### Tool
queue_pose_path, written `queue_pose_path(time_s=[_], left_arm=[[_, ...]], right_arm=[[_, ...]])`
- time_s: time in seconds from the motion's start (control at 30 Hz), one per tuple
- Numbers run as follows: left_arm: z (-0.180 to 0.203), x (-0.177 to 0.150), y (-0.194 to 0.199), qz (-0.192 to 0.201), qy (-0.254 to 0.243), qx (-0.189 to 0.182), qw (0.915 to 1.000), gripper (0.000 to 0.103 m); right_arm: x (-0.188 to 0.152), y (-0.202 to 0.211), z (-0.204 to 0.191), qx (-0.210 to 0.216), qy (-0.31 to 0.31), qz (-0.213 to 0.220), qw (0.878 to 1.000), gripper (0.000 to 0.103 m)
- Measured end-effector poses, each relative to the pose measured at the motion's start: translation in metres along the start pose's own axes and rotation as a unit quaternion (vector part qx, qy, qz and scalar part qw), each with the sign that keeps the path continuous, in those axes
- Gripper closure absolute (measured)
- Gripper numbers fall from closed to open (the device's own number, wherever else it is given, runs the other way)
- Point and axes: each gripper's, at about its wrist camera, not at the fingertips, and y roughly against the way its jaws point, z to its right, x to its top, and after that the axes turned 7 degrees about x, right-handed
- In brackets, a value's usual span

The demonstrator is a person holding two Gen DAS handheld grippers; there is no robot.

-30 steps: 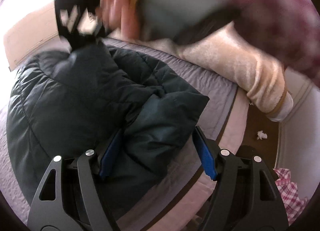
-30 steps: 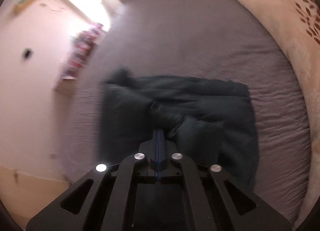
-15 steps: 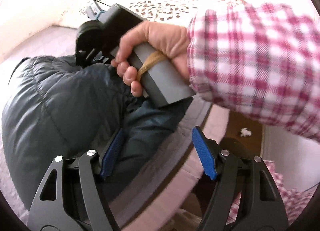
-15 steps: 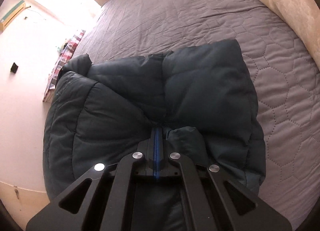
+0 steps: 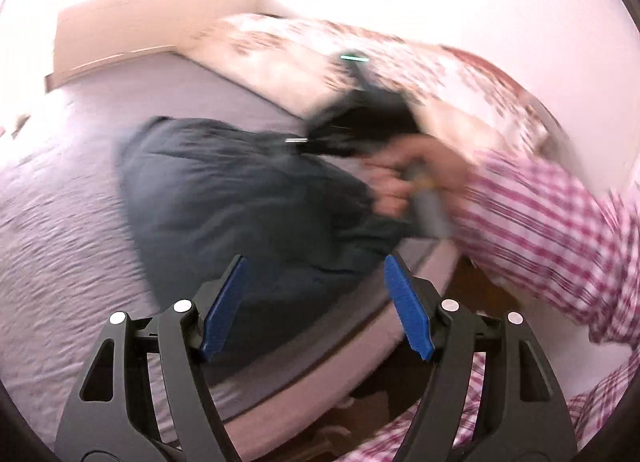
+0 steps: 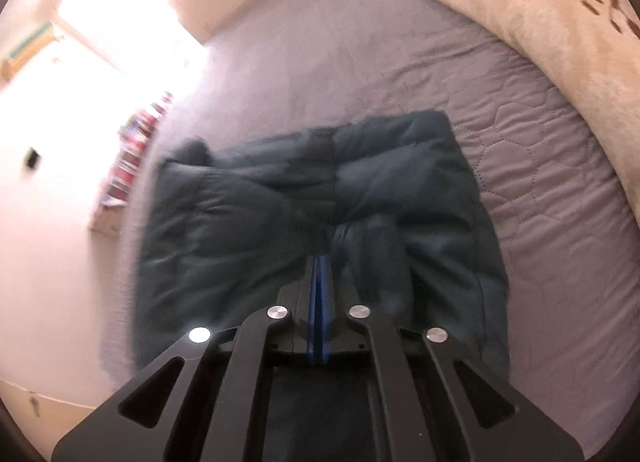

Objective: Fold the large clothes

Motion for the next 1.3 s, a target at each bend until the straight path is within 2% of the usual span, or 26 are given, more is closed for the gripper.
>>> queue_pose_path(time_s=[0.13, 0.27, 0.37, 0.43, 0.5, 0.6, 0.77, 0.87, 0.97, 1.0, 1.07, 1.2, 1.27, 1.3], left_arm=[[-0.042, -0.005, 0.004, -0.010, 0.065, 0.037, 0.9971, 0.033], [-0.072, -0.015, -0.013, -0.046, 0.154, 0.021, 0.9868, 0.033], [-0.068, -0.023, -0.037, -0.079, 0.157, 0.018, 0.9844, 0.033], [-0.066, -0.032, -0.054, -0.109, 0.152, 0.037, 0.9817, 0.033], [-0.071, -0.041, -0.068, -0.136, 0.154, 0.059, 0.9769, 0.033], [-0.079, -0.052, -0.076, -0.155, 0.181, 0.055, 0.9697, 0.033], [-0.070, -0.050, -0.083, -0.157, 0.147, 0.078, 0.9736, 0.031], [-0.070, -0.046, -0.077, -0.155, 0.152, 0.073, 0.9735, 0.031], [-0.078, -0.037, -0.059, -0.129, 0.163, 0.062, 0.9763, 0.031], [-0.083, -0.031, -0.052, -0.116, 0.173, 0.052, 0.9766, 0.029], [-0.092, -0.021, -0.041, -0.093, 0.198, 0.039, 0.9751, 0.020], [-0.109, -0.008, -0.039, -0.073, 0.233, 0.020, 0.9695, 0.013], [-0.114, -0.003, -0.045, -0.075, 0.239, 0.017, 0.9680, 0.012], [-0.115, -0.002, -0.049, -0.079, 0.241, 0.017, 0.9673, 0.012]], right_arm=[[-0.028, 0.053, -0.015, 0.017, 0.042, 0.023, 0.999, 0.097], [-0.080, 0.079, -0.017, 0.022, 0.077, 0.007, 0.997, 0.096], [-0.110, 0.077, -0.007, -0.001, 0.088, -0.002, 0.996, 0.098], [-0.124, 0.066, 0.014, -0.026, 0.069, -0.018, 0.997, 0.099], [-0.130, 0.057, 0.028, -0.020, 0.038, -0.025, 0.999, 0.100], [-0.135, 0.044, 0.035, -0.018, 0.025, -0.032, 0.999, 0.100], [-0.140, 0.033, 0.038, -0.016, 0.026, -0.032, 0.999, 0.100], [-0.140, 0.028, 0.041, -0.014, 0.018, -0.029, 0.999, 0.100], [-0.139, 0.032, 0.037, -0.019, 0.012, -0.024, 0.999, 0.100], [-0.138, 0.033, 0.038, -0.020, 0.012, -0.024, 0.999, 0.098], [-0.136, 0.041, 0.036, -0.017, 0.013, -0.022, 1.000, 0.096], [-0.129, 0.058, 0.026, -0.012, 0.007, -0.008, 1.000, 0.085], [-0.123, 0.069, 0.022, -0.017, 0.001, 0.006, 1.000, 0.069], [-0.122, 0.073, 0.022, -0.022, -0.003, 0.011, 1.000, 0.056]])
